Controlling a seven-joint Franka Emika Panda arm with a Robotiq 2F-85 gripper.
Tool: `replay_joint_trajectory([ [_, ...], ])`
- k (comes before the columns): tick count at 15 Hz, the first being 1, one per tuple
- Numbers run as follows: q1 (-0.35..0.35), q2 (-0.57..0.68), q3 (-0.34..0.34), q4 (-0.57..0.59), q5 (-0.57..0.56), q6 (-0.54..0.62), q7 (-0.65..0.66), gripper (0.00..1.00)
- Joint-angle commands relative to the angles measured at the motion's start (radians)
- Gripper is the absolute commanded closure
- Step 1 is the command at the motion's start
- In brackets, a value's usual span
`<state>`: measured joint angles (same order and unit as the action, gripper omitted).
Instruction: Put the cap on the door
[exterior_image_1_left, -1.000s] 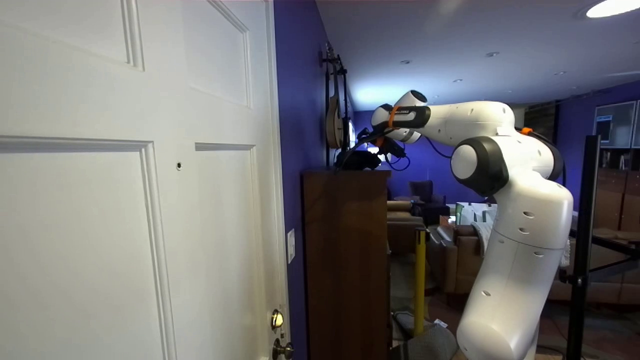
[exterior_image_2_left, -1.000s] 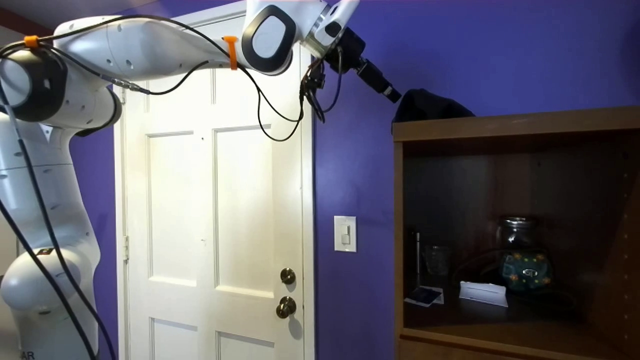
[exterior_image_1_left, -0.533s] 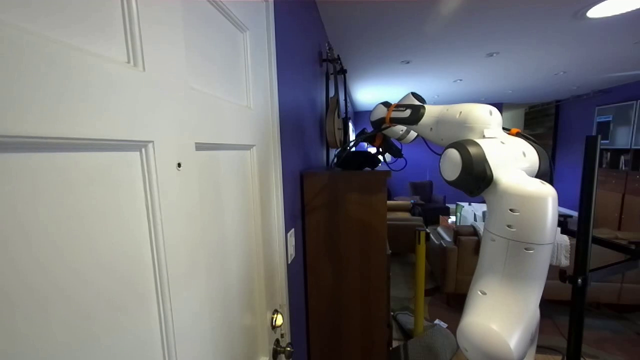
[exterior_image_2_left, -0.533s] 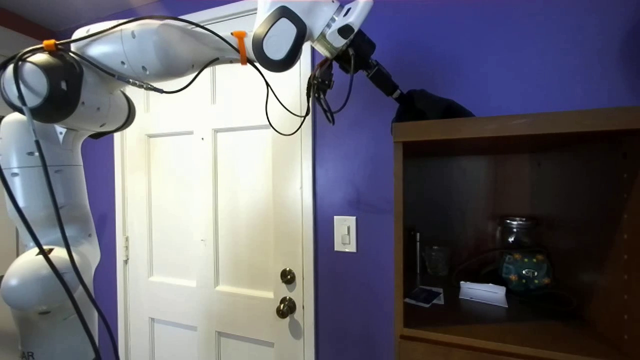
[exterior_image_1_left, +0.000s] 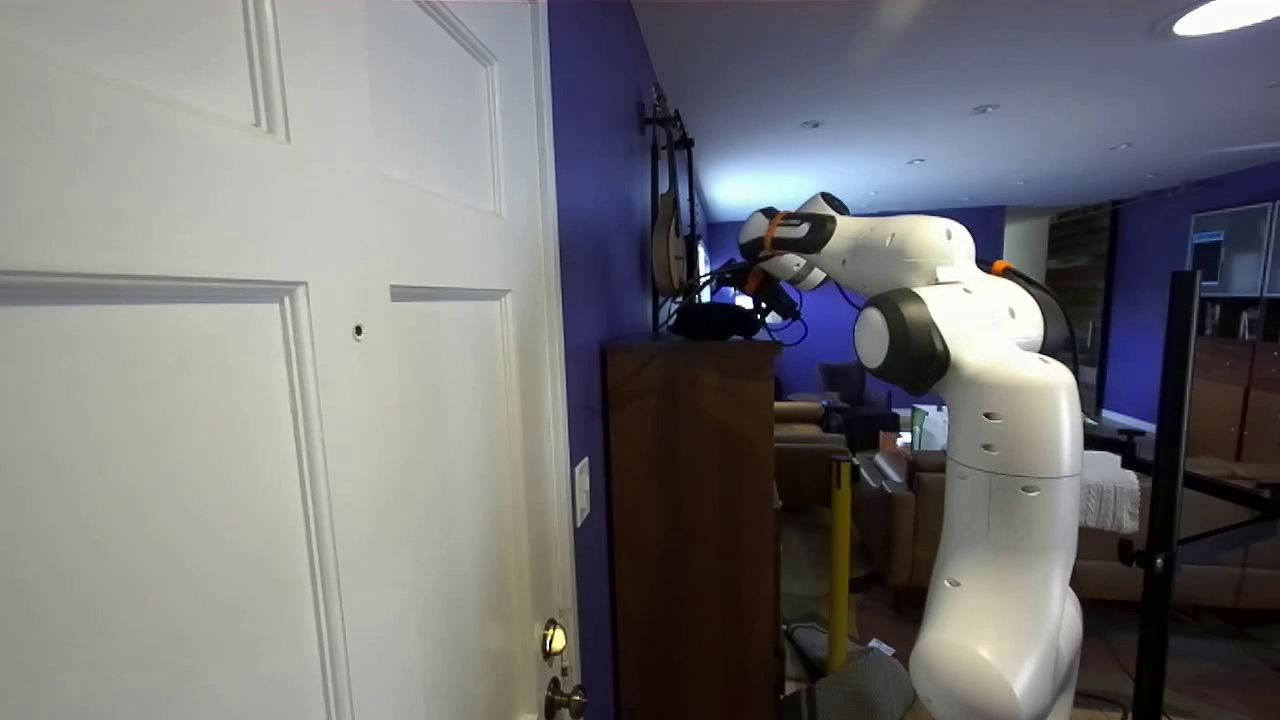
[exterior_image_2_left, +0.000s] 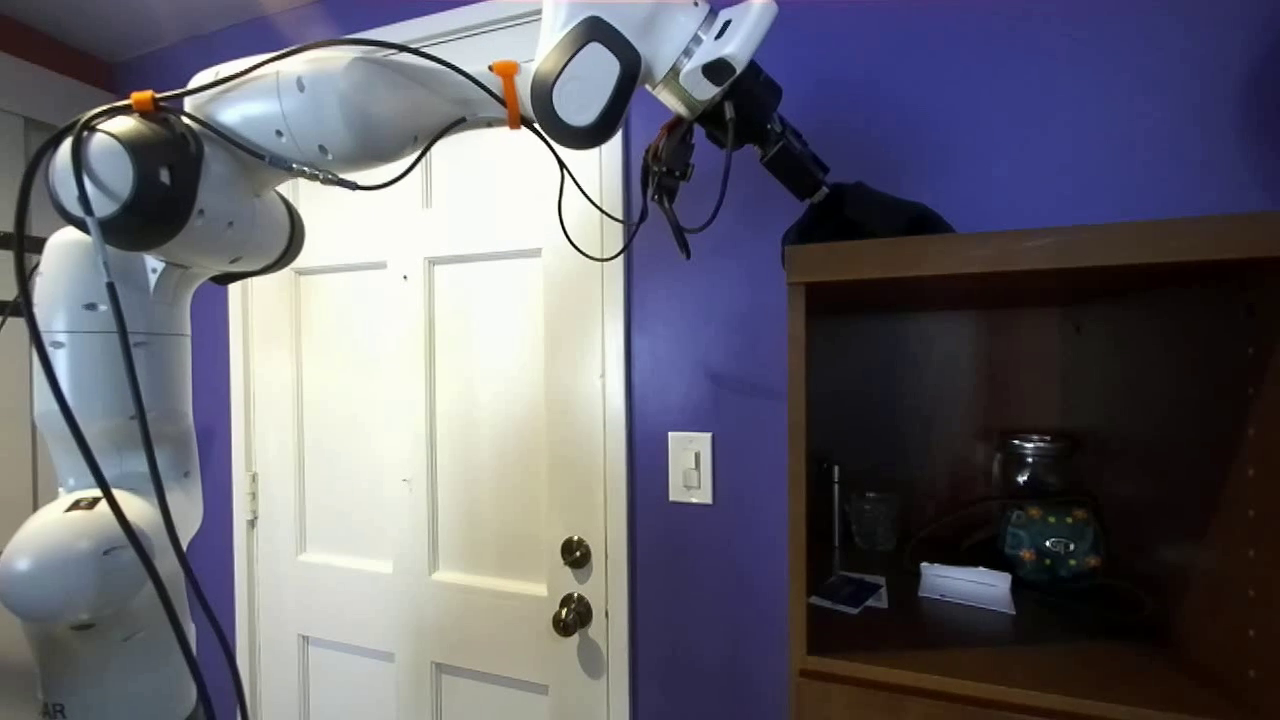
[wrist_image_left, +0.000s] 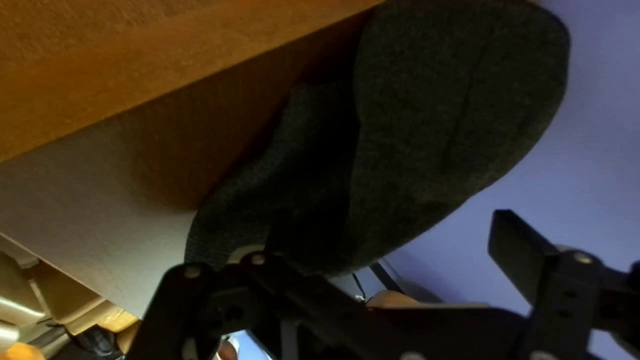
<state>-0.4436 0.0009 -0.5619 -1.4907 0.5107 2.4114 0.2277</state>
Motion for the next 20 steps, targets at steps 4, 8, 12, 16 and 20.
replay_joint_trajectory([
  [4,-0.046,0.072,0.016,0.094,0.065,-0.098,-0.008,0.48],
  [8,-0.064,0.082,0.025,0.142,0.059,-0.162,-0.055,0.76],
  [12,-0.078,0.068,0.031,0.203,0.032,-0.326,-0.178,1.00],
  [16,-0.088,0.065,0.031,0.282,0.013,-0.505,-0.333,0.98],
  [20,-0.085,0.050,0.039,0.343,0.003,-0.658,-0.464,0.98],
])
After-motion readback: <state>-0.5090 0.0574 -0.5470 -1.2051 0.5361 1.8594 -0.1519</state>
